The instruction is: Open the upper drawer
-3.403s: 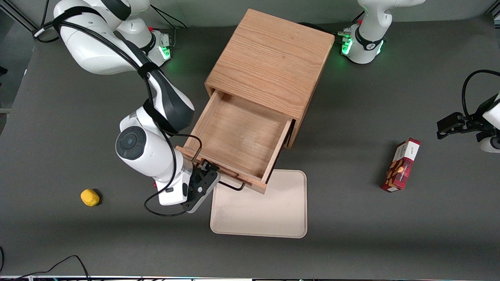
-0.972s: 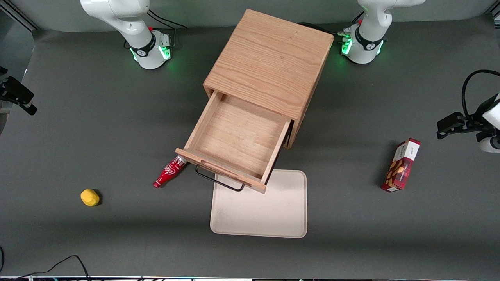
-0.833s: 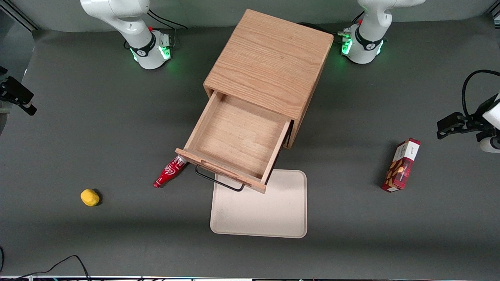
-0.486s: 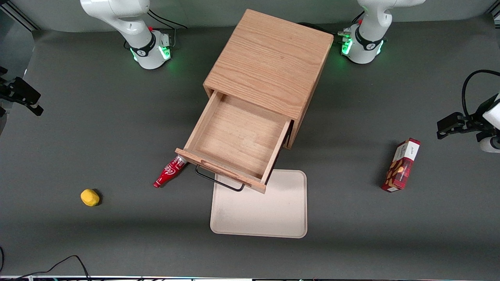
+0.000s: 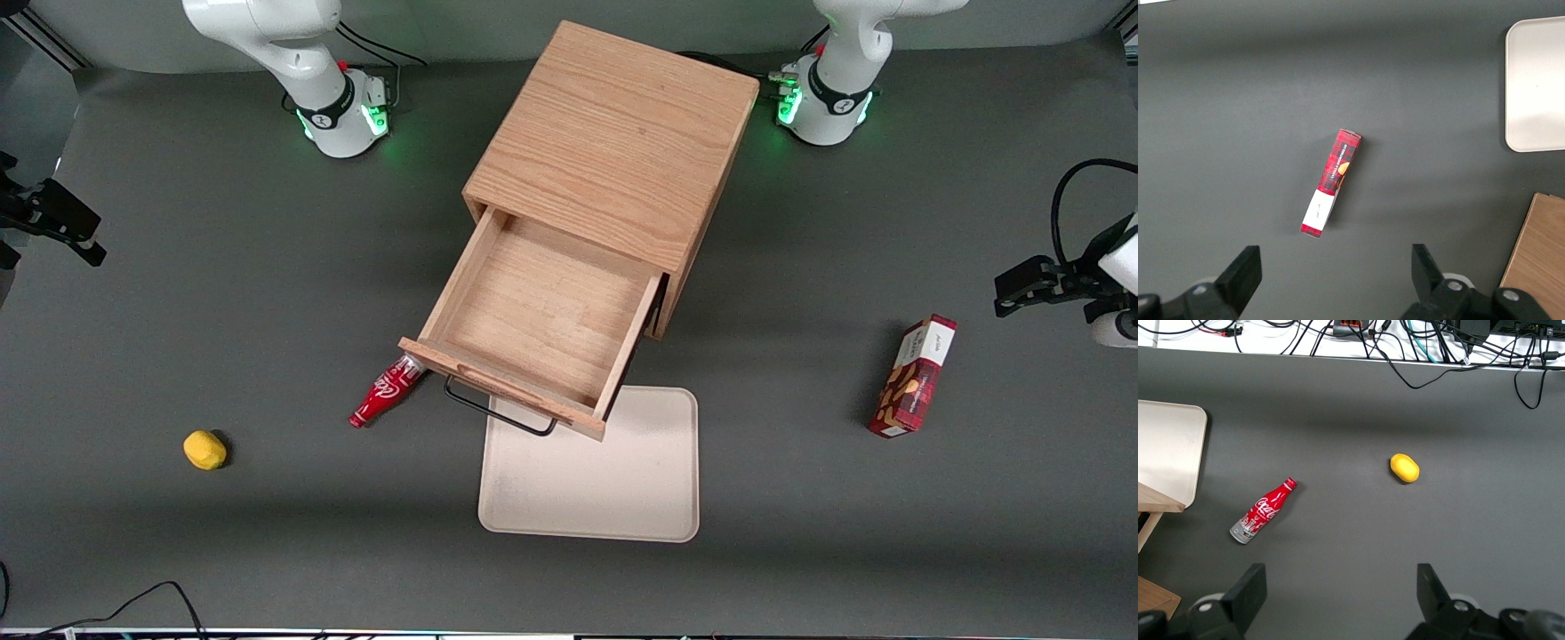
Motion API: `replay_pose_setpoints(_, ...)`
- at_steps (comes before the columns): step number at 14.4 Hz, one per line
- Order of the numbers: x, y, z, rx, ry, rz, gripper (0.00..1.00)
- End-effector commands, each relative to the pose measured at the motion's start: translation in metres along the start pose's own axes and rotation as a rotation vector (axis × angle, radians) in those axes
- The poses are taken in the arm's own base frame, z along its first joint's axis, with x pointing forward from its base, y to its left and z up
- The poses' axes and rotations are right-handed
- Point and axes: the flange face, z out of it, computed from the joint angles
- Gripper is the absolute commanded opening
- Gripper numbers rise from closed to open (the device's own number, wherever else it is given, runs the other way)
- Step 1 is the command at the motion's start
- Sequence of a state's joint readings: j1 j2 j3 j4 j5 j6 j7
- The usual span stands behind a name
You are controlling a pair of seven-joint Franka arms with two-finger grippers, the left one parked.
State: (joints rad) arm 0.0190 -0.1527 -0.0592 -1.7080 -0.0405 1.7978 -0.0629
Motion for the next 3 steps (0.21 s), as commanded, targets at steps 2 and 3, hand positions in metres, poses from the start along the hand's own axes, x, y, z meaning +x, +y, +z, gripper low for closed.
replay_pose_setpoints(2,0.0054,-0.001,-0.0033,-0.004,-0.006,-0.024,1.0)
replay_pose_setpoints(3,0.0053,-0.0024,-0.0032,-0.008,-0.008,-0.029,1.0)
